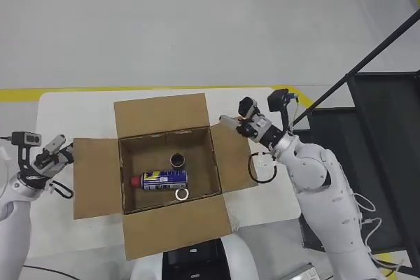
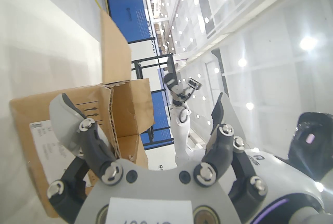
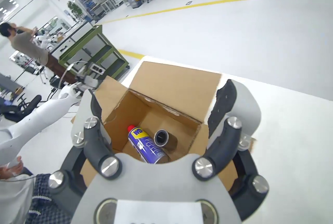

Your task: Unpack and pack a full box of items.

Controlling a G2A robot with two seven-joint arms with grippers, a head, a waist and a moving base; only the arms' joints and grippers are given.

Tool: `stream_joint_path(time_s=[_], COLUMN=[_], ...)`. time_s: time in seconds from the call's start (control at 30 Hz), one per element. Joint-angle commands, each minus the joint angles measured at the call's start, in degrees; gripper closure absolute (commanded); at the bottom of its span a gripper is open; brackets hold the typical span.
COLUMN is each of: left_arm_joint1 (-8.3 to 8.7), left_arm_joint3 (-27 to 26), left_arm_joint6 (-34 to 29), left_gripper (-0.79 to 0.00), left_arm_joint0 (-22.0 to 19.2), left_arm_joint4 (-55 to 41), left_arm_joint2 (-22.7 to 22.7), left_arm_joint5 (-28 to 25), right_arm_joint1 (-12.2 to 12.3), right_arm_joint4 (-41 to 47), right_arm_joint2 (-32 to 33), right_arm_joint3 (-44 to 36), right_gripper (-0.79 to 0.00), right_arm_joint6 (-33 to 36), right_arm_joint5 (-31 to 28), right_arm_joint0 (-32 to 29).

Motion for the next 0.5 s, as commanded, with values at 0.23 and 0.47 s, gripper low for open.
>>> stream_joint_path(time_s=[0.23,0.47], left_arm_joint1=[-0.51,-1.51], left_arm_joint3=[-7.2,-3.8], left_arm_joint6=[-3.4,-2.6], left_gripper=[-0.785,-0.785], left_arm_joint0=[-3.2,-8.7], left_arm_joint4=[-2.4,2.5], left_arm_joint2=[5.0,13.3], left_arm_joint5=[3.6,5.8], right_arm_joint1=[0.7,1.3], right_arm_joint4=[1.3,6.5], right_arm_joint2=[6.1,6.5], right_arm_joint3=[1.2,1.0], right_gripper=[-0.785,-0.785], right_arm_joint6=[-2.7,5.9], right_arm_joint5=[2.5,1.1], right_arm_joint0=[-5.4,-9.6])
